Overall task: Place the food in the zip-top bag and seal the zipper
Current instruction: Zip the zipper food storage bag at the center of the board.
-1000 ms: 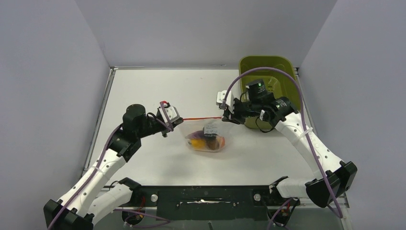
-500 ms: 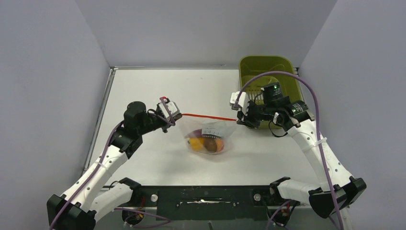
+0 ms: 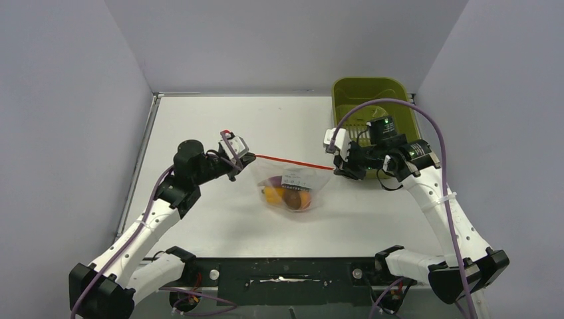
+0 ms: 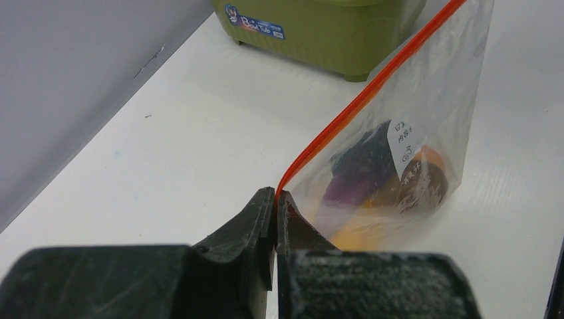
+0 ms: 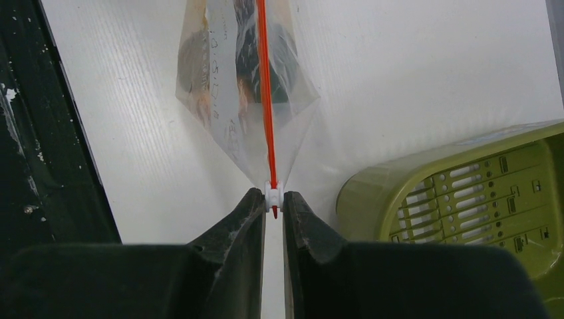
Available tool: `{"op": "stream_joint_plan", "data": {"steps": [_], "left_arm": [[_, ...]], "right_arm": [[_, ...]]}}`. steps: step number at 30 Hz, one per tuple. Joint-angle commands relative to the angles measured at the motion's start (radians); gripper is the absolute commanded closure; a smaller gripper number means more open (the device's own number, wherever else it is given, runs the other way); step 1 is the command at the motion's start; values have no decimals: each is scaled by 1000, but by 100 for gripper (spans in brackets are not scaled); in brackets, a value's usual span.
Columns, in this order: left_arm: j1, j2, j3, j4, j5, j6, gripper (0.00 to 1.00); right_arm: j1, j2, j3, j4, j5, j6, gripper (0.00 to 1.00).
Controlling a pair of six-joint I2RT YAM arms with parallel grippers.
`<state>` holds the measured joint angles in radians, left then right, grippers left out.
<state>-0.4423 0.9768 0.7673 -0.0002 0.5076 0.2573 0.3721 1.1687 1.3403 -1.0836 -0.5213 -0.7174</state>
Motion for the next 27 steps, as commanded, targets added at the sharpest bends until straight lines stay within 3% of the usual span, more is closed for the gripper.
{"op": "stream_joint_plan", "data": {"steps": [1, 6, 15, 20, 23, 25, 27], "left_arm": [[25, -15, 21, 50, 16, 26, 100], [25, -75, 8, 49, -17, 25, 100], [25, -196, -30, 1, 52, -42, 100], [25, -210, -63, -9, -29, -137, 100], [25, -144, -20, -62, -114, -153, 100], [26, -97, 21, -73, -159, -195, 100], [27, -65, 52, -47, -180, -249, 100]], "right_arm": [[-16, -13, 53, -31, -16, 24, 100], [8, 32, 154, -29, -95, 82, 100], [184, -84, 21, 82, -142, 272, 100], [199, -82, -14, 154, -100, 262, 100], [188, -34, -41, 301, 53, 316, 84], [172, 11, -20, 345, 48, 329, 83], [170, 37, -7, 385, 36, 313, 75]]}}
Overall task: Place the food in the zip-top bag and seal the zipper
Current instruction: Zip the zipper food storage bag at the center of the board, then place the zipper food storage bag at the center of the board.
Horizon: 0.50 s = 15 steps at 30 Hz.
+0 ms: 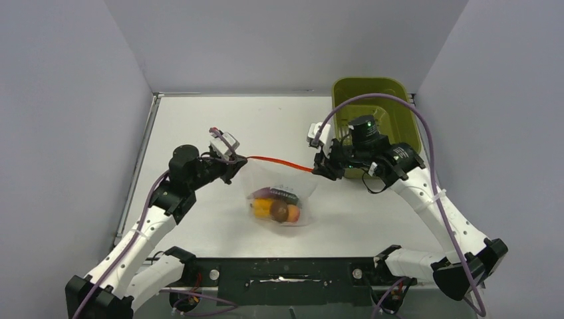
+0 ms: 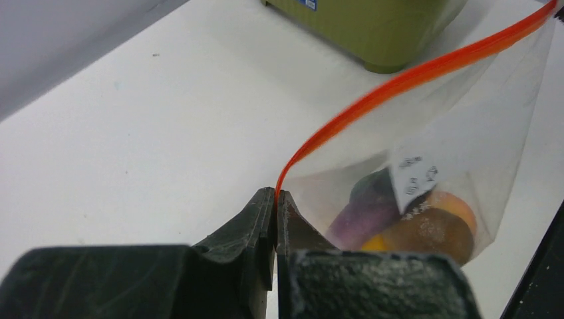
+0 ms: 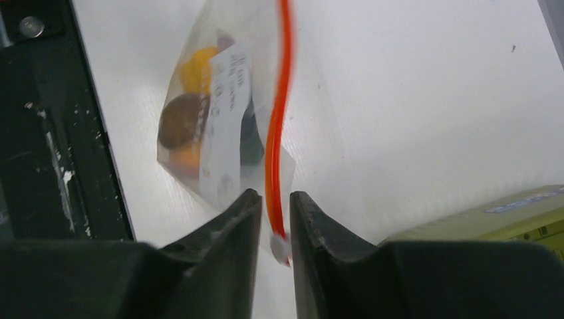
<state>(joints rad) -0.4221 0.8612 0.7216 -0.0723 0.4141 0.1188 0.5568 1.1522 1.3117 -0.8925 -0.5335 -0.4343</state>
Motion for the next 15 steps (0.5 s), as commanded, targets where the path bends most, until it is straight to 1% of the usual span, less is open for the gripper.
{"op": "stream_joint_plan", "data": {"steps": [1, 3, 6, 7, 8, 9, 11, 13, 15], "left_arm": [[8, 66, 106, 44, -92, -134, 100], [10, 104, 119, 62, -113, -177, 100], [16, 157, 150, 50, -163, -222, 100], [19, 173, 164, 44, -190, -241, 100], [22, 190, 181, 37, -220, -257, 100], [26, 211, 199, 24, -245, -260, 100], [34, 253, 237, -5, -289, -255, 100], [47, 294, 266, -32, -334, -257, 100], [57, 320, 274, -42, -406, -288, 100]], "right_arm": [[-11, 60, 23, 224, 58, 41, 67], [-11, 64, 18, 292, 100, 96, 49], [-2, 61, 28, 331, 94, 137, 25], [2, 61, 40, 332, 97, 147, 14], [6, 60, 54, 330, 104, 159, 0], [7, 56, 65, 330, 114, 168, 2], [10, 38, 75, 344, 150, 185, 3], [12, 16, 71, 379, 213, 229, 2], [12, -5, 72, 430, 291, 296, 3]]}}
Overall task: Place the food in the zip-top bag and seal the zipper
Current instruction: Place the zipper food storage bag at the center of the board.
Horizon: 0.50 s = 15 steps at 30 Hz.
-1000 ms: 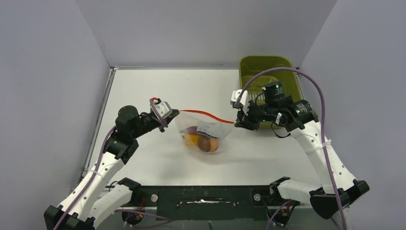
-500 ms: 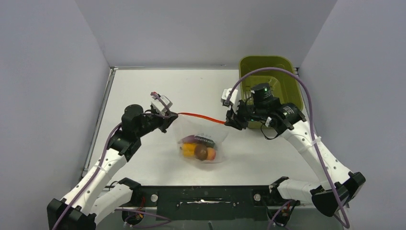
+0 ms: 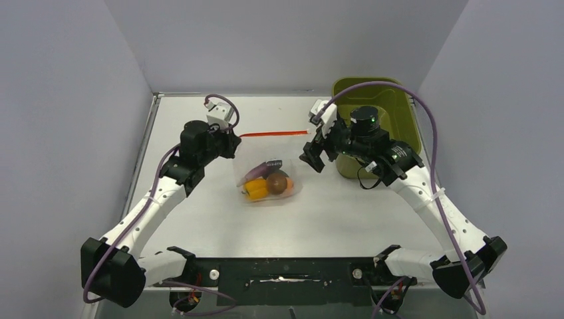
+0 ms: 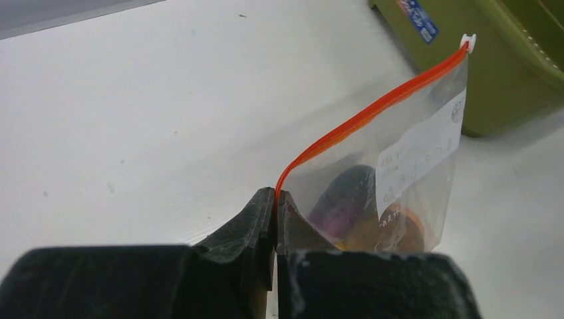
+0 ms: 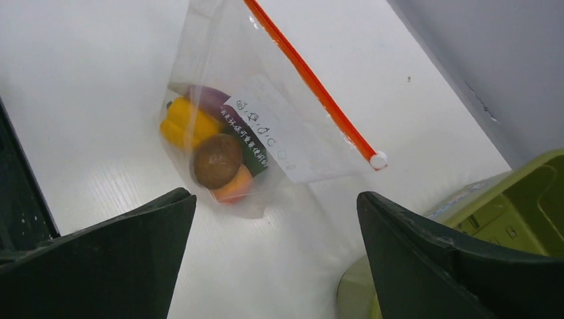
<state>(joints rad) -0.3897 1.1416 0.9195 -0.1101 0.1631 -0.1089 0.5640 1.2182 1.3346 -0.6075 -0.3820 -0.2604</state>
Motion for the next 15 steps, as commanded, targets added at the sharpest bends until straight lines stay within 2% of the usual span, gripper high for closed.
{"op": "stream_joint_plan", "data": {"steps": [1, 2, 4, 6, 8, 11, 15], "left_arm": [[30, 46, 74, -6, -187, -84, 100], [33, 50, 70, -6, -210, -101, 100], [40, 54, 71, -20, -235, -113, 93], [48, 61, 80, -46, -268, -118, 84], [56, 72, 100, -81, -306, -134, 72], [61, 84, 146, -157, -351, -185, 49], [61, 65, 173, -269, -405, -276, 41]], "right_arm": [[4, -78, 48, 173, 185, 170, 2], [4, -85, 45, 204, 226, 217, 2], [1, -99, 43, 249, 235, 236, 2], [4, -129, 9, 307, 242, 260, 2], [2, -148, -16, 348, 348, 401, 2], [-7, -145, -4, 273, 478, 611, 2], [-12, -155, -42, 214, 413, 673, 2]]}}
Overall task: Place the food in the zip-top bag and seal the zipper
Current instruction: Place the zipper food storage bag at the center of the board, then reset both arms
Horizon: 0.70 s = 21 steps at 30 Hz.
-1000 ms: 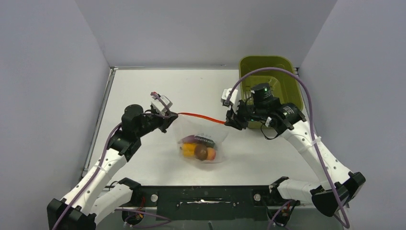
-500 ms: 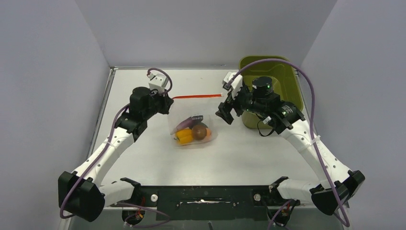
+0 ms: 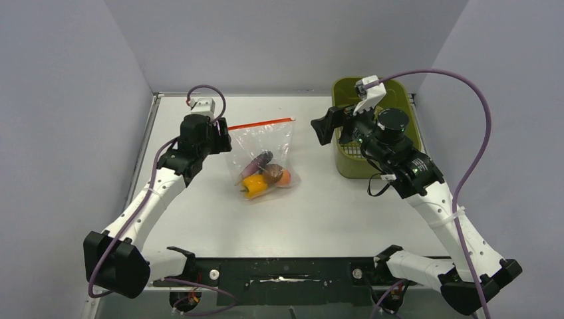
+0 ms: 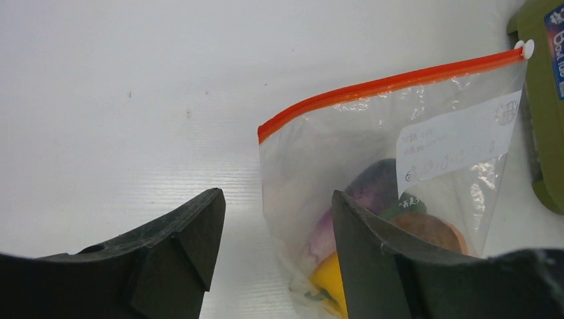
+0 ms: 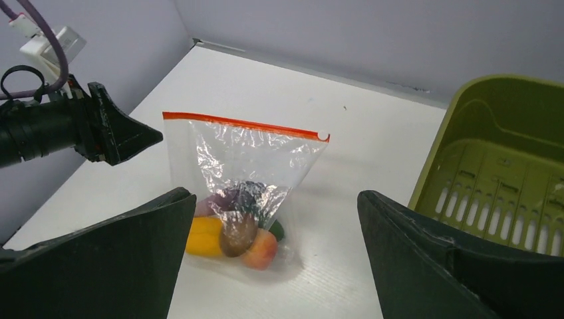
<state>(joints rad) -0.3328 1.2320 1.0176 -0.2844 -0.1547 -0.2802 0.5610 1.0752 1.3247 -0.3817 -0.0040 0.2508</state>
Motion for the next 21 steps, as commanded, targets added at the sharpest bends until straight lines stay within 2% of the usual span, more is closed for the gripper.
{"op": "stream_joint_plan", "data": {"steps": [1, 3, 7, 10, 14, 17, 21], "left_arm": [[6, -36, 77, -125, -96, -146, 37], [5, -66, 88, -184, -71, -204, 33], [6, -192, 16, -166, -6, -346, 29], [7, -290, -47, -149, 66, -422, 28], [6, -405, -140, -112, 116, -509, 27], [6, -477, -184, -66, 166, -463, 26], [8, -544, -165, -75, 221, -380, 24]], "right_arm": [[-9, -14, -49, 1, 4, 134, 2], [-3, -14, -68, 31, -12, 79, 3], [-14, 23, -74, 8, 95, 166, 2], [-4, 69, -57, -36, 100, 148, 2], [3, 78, -56, -73, 112, 242, 2], [4, 66, -74, -96, 143, 298, 2], [6, 70, -70, -230, 212, 400, 2]]}}
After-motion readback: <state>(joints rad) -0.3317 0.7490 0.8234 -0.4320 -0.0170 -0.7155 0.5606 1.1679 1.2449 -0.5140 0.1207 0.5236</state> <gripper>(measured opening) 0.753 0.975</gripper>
